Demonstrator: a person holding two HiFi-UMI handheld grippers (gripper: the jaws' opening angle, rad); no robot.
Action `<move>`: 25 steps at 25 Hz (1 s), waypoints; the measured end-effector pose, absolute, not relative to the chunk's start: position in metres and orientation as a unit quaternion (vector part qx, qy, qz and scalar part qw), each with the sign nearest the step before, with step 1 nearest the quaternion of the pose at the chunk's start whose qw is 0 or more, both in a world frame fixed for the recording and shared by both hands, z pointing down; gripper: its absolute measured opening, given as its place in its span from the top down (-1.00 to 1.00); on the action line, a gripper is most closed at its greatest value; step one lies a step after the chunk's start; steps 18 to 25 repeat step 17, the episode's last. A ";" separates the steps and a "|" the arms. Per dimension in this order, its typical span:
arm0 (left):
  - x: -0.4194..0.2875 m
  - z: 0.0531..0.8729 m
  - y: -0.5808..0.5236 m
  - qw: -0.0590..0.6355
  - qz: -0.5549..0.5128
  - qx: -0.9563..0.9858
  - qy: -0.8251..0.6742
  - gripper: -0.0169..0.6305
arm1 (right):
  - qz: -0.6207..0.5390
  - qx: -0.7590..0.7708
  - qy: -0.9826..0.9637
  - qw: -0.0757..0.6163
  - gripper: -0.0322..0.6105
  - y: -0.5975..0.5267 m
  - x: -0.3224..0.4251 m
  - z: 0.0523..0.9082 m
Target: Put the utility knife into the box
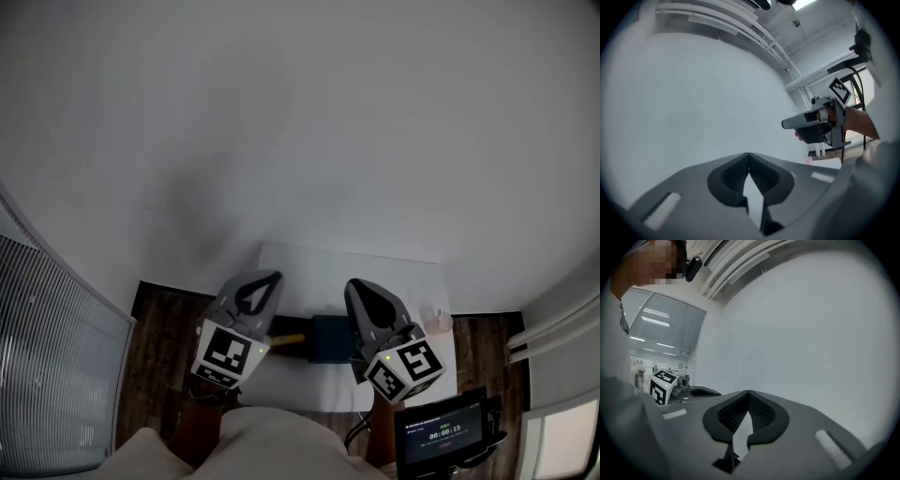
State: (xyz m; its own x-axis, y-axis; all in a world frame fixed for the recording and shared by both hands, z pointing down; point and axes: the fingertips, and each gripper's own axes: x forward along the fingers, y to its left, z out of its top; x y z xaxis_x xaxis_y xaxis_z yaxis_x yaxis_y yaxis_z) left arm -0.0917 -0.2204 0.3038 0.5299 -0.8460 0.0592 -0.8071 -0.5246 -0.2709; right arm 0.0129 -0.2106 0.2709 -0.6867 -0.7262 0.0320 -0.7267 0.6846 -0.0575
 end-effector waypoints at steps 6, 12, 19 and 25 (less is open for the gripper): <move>-0.090 0.306 -0.220 0.105 -0.093 -0.868 0.477 0.95 | 0.038 0.394 -0.918 0.002 0.90 -0.211 0.014 0.276; -0.090 0.308 -0.220 0.104 -0.098 -0.868 0.475 0.95 | 0.031 0.399 -0.916 0.006 0.90 -0.212 0.014 0.276; -0.091 0.308 -0.220 0.104 -0.099 -0.868 0.475 0.95 | 0.037 0.399 -0.916 0.001 0.90 -0.212 0.014 0.276; -0.091 0.308 -0.220 0.104 -0.099 -0.868 0.475 0.95 | 0.037 0.399 -0.916 0.001 0.90 -0.212 0.014 0.276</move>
